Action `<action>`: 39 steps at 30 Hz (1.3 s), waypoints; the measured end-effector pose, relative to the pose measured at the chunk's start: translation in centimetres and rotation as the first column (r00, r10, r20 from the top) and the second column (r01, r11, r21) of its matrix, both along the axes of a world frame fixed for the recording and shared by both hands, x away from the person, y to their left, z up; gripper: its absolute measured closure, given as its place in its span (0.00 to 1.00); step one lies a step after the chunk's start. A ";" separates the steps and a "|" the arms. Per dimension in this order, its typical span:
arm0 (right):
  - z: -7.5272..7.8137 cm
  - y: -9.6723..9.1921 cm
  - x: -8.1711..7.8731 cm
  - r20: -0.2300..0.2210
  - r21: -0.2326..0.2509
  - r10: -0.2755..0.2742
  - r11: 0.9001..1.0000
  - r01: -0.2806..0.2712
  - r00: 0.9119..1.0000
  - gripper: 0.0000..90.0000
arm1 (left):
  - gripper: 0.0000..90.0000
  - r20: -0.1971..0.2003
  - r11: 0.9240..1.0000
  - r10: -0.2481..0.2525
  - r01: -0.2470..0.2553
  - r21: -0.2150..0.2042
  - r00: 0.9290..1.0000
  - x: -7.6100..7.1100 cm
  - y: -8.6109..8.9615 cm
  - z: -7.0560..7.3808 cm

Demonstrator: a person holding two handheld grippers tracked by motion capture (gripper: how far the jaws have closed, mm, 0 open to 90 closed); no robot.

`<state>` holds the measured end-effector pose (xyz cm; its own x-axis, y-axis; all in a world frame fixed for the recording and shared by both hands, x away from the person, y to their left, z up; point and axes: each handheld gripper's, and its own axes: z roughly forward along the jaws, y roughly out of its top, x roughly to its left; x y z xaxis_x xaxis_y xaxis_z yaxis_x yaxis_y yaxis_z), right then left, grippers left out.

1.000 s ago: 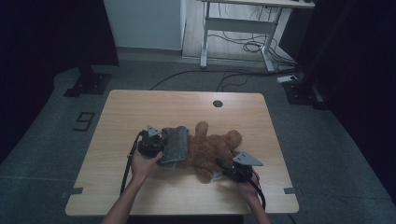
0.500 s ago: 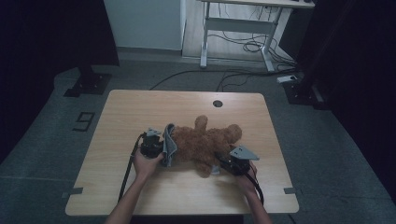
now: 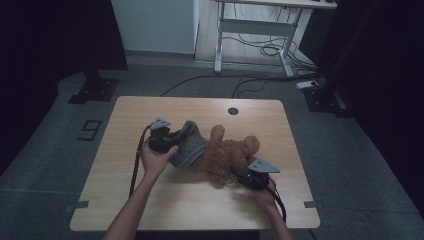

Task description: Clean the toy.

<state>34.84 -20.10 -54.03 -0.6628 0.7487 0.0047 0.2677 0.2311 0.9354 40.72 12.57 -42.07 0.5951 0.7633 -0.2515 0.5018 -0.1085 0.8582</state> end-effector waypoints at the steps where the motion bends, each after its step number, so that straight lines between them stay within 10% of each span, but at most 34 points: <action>1: -0.1 0.0 -0.1 -0.003 0.004 0.002 1.000 -0.002 1.000 0.63 | 0.91 0.005 1.000 -0.025 0.025 0.004 1.000 0.1 -1.2 0.5; 10: -0.2 -0.3 -0.6 -0.012 -0.004 0.013 1.000 -0.013 1.000 0.62 | 0.91 0.069 0.959 -0.258 0.247 0.138 0.964 -2.2 -13.7 1.1; 14: -0.3 -0.3 -0.8 -0.011 -0.002 0.009 1.000 -0.009 1.000 0.62 | 0.90 0.039 0.949 -0.226 0.210 0.235 0.973 -1.7 -15.7 -0.3; 20: -0.4 -0.3 -0.8 -0.018 -0.009 0.003 1.000 -0.003 1.000 0.61 | 0.91 -0.013 0.974 -0.126 0.127 0.189 0.992 -0.2 -12.5 -2.8; 33: -0.5 -0.2 -0.9 -0.028 0.001 -0.005 1.000 0.005 1.000 0.61 | 0.91 0.042 0.971 0.039 -0.048 0.235 0.998 -0.9 -4.7 -2.4; 39: -0.5 -0.1 -0.9 -0.031 0.010 0.000 1.000 0.001 1.000 0.61 | 0.91 -0.055 0.992 0.060 -0.053 0.117 0.997 -0.2 -1.4 -4.3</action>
<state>33.98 -20.23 -54.58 -0.6620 0.7488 0.0323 0.2963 0.2219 0.9290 40.52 11.21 -46.36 0.5369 0.8214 -0.1926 0.5587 -0.1752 0.8106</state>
